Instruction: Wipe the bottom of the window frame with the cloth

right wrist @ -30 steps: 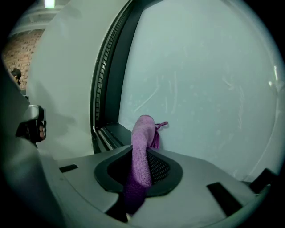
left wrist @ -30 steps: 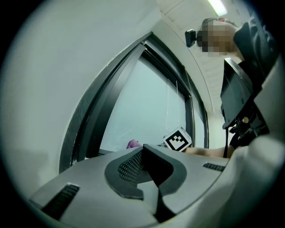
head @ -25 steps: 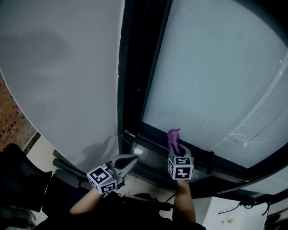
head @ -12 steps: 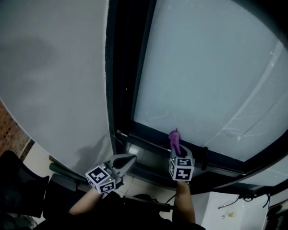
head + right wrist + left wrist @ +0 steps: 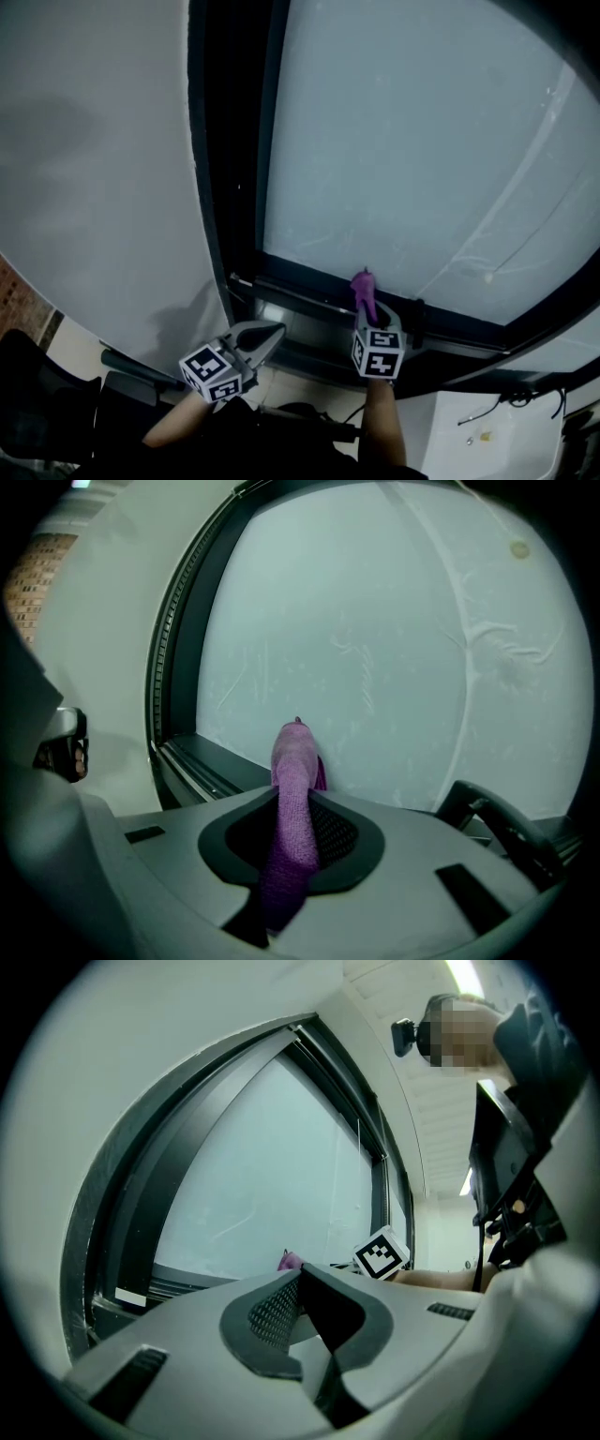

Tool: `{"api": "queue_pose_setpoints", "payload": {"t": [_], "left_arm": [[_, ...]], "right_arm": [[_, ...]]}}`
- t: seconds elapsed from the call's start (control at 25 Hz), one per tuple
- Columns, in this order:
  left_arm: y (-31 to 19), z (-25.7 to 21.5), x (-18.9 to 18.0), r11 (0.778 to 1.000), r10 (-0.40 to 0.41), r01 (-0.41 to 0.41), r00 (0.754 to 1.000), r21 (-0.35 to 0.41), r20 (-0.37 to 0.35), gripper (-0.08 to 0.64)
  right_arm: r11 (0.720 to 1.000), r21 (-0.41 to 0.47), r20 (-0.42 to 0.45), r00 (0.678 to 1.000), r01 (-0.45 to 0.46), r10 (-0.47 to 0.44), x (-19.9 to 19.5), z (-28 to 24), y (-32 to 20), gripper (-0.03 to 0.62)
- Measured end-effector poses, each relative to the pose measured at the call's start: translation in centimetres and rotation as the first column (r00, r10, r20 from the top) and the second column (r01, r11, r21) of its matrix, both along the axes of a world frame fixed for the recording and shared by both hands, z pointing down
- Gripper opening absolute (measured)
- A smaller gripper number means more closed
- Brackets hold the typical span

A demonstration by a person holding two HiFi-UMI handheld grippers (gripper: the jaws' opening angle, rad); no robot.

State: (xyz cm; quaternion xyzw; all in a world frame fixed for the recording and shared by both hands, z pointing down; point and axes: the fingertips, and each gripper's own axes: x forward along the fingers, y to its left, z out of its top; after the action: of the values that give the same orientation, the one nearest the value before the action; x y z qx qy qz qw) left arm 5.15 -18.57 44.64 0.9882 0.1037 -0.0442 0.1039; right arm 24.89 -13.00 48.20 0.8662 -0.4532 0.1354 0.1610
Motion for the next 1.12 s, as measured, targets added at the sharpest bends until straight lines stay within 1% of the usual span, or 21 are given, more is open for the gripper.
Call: {"api": "queue_pose_setpoints", "payload": {"t": [0.16,0.28,0.36,0.52,0.72,0.92,1.04,1.12], "left_arm": [[0.4,0.0,0.7,0.999,0.032,-0.032,0.999,0.003,0.008,-0.008],[0.8,-0.1,1.4,0.998,0.060,-0.061,0.998,0.013,0.010,-0.008],[1.0,-0.2,1.7,0.997,0.077,-0.078,0.997,0.018,0.013,-0.008],[1.1,-0.1,2.0,0.995,0.097,-0.097,0.995,0.024,0.019,-0.008],[1.6,0.0,2.2,0.992,0.121,-0.122,0.992,0.021,0.031,-0.008],[2.1,0.4,2.5,0.990,0.135,-0.136,0.990,0.022,0.039,-0.008],[2.4,0.5,2.7,0.989,0.145,-0.146,0.988,0.024,0.045,-0.008],[2.5,0.6,2.8,0.989,0.146,-0.148,0.988,0.030,0.045,-0.008]], "right_arm": [[0.999,0.033,0.019,0.999,-0.043,0.043,0.6,0.0,0.9,0.069],[0.997,0.012,-0.021,0.997,-0.071,0.072,1.1,0.0,1.7,0.069],[0.995,0.013,-0.038,0.995,-0.097,0.097,1.3,0.0,2.3,0.069],[0.985,0.076,-0.012,0.988,-0.153,0.155,1.8,-0.1,3.3,0.069],[0.955,0.196,0.076,0.975,-0.221,0.210,2.4,-0.2,4.5,0.069],[0.924,0.279,0.141,0.963,-0.262,0.230,2.6,-0.2,5.1,0.069],[0.899,0.332,0.191,0.954,-0.285,0.232,2.7,-0.1,5.4,0.068],[0.873,0.379,0.243,0.943,-0.307,0.226,2.7,0.0,5.7,0.069]]}}
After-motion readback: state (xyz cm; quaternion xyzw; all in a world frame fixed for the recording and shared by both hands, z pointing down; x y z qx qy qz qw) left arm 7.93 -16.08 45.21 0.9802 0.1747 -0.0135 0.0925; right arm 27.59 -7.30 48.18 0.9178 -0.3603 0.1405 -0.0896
